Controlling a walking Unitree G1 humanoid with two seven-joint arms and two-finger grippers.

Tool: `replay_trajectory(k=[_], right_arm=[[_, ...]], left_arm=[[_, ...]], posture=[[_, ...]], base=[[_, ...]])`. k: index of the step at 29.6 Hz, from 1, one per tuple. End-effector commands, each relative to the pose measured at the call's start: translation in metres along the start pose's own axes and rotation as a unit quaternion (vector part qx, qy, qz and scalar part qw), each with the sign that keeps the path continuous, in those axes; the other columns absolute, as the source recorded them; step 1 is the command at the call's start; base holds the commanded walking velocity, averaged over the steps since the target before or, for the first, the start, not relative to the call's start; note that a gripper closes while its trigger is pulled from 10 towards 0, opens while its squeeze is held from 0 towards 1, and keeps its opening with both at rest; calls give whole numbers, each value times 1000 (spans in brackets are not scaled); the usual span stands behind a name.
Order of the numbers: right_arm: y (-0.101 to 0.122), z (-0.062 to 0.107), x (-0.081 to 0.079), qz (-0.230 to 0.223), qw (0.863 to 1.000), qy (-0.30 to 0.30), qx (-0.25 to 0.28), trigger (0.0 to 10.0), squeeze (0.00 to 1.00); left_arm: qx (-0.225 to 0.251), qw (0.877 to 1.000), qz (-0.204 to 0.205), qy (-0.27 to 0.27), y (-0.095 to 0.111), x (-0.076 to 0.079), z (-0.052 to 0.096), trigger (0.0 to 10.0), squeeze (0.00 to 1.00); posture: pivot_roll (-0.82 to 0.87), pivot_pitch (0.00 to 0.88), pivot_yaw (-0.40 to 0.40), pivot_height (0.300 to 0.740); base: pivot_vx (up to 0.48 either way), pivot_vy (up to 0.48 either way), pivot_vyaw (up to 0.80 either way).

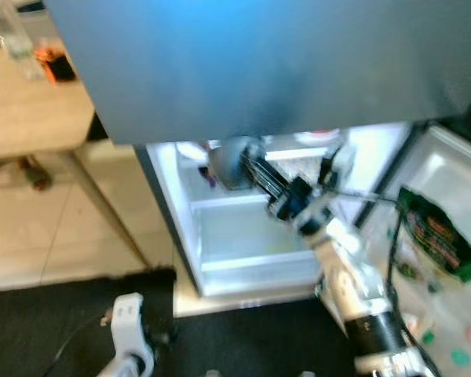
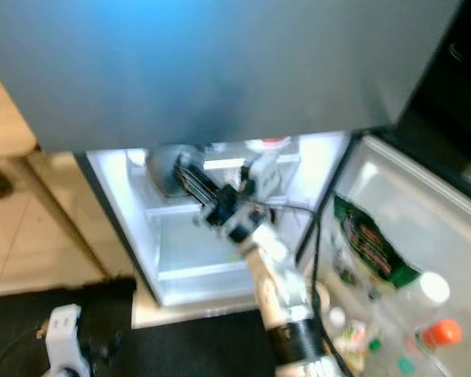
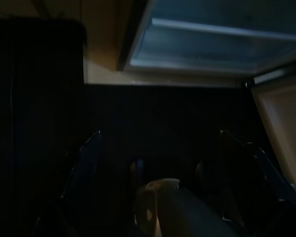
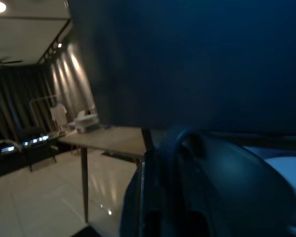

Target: Restocking fridge

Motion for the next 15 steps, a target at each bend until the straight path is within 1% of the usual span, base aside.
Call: replay_trajectory(k=[1,6,8,11,13,15], right_arm=[[5,3,2,4,1000,-3,7,10000,0],[4,4,-3,-3,1000,10,9,10000,0],[6,7,-8,-22,999,24,18,10000,0],[6,8,-11,-26,999,33,19,10000,0],[6,11,-23,-34,997,67,20,10000,0],[5,12,-24,-35,997,70,19,10000,0]], left_arm=[[-22,1000,-9,14,-13,-9,6,10000,0],[-29,999,-11,11,-16,-8,7,10000,0],[-28,1000,-8,4,-18,-5,7,10000,0],[-26,1000,-8,2,-18,-4,7,10000,0],[-27,1000,-12,2,-18,-4,7,10000,0],[-27,1000,-12,2,-18,-4,7,10000,0]], posture=[[-5,133,50,740],[-5,136,51,740],[-5,136,51,740],[-5,136,51,740],[-3,139,52,740],[-3,139,52,740]], base=[[0,0,0],[0,0,0],[0,0,0],[0,0,0],[0,0,0],[0,0,0]])
Point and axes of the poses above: a point about 5 cm out from each wrist's last joint towards the gripper, its own z axis pointing back from the gripper into the wrist, its own y axis along the axis of the wrist's last joint, x = y × z, the point moved 5 cm from there along -z, pointing out of the wrist towards the gripper, and after that the axes turned 7 degrees about z, right-handed, at the moved point
